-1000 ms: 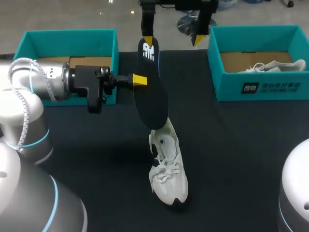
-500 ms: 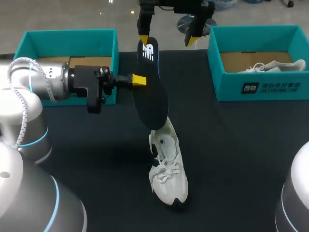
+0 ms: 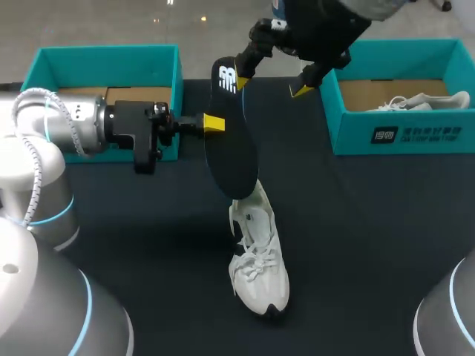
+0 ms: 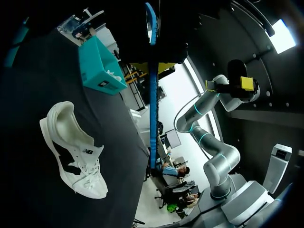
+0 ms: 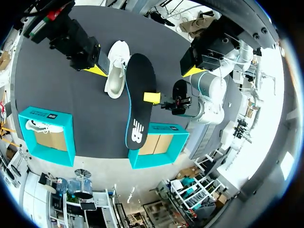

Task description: Take the shoe out of the shoebox, open the shoe tongue, remove and reinsert the insole, then place the shoe into the shoebox

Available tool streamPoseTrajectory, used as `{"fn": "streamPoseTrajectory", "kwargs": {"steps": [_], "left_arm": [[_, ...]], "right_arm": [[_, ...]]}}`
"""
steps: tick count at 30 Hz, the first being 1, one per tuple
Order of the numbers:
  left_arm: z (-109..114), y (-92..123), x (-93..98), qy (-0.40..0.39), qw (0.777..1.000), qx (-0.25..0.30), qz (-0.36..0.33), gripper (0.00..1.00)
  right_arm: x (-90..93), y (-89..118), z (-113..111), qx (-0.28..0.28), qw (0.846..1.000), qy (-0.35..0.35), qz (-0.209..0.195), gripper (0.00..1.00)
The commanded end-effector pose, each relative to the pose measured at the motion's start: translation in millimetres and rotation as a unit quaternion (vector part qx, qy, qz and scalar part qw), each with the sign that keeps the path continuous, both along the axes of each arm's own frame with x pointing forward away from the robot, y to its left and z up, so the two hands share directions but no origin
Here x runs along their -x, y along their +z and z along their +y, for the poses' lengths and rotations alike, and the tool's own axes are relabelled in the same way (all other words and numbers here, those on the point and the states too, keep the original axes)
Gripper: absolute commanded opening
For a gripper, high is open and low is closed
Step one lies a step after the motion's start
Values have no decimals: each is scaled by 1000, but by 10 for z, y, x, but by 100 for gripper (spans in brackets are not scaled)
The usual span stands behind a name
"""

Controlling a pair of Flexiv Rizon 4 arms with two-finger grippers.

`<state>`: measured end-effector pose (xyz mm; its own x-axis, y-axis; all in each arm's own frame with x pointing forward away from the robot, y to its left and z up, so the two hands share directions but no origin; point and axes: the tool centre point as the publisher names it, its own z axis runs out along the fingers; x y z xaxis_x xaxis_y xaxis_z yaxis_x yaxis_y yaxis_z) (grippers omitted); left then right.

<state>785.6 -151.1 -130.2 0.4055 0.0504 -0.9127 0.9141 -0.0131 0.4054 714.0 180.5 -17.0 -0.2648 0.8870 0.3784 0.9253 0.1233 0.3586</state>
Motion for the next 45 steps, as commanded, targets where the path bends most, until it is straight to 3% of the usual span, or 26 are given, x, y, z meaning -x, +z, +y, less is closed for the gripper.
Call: {"fn": "streamPoseTrajectory", "kwargs": {"steps": [1, 12, 16, 30, 45], "left_arm": [[-10, -7, 4, 1, 1000, 0, -1, 0], [-10, -7, 4, 1, 1000, 0, -1, 0], [-10, -7, 4, 1, 1000, 0, -1, 0], [-10, -7, 4, 1, 1000, 0, -1, 0], [-10, -7, 4, 1, 1000, 0, -1, 0]], "right_arm": [[18, -157, -228, -286, 950, 119, 46, 100], [103, -366, -373, -311, 938, 126, 83, 100], [58, -404, -325, -289, 946, 105, 100, 100], [45, -419, -322, -290, 945, 109, 101, 100], [-54, -649, -140, -330, 933, 140, 33, 100]]}}
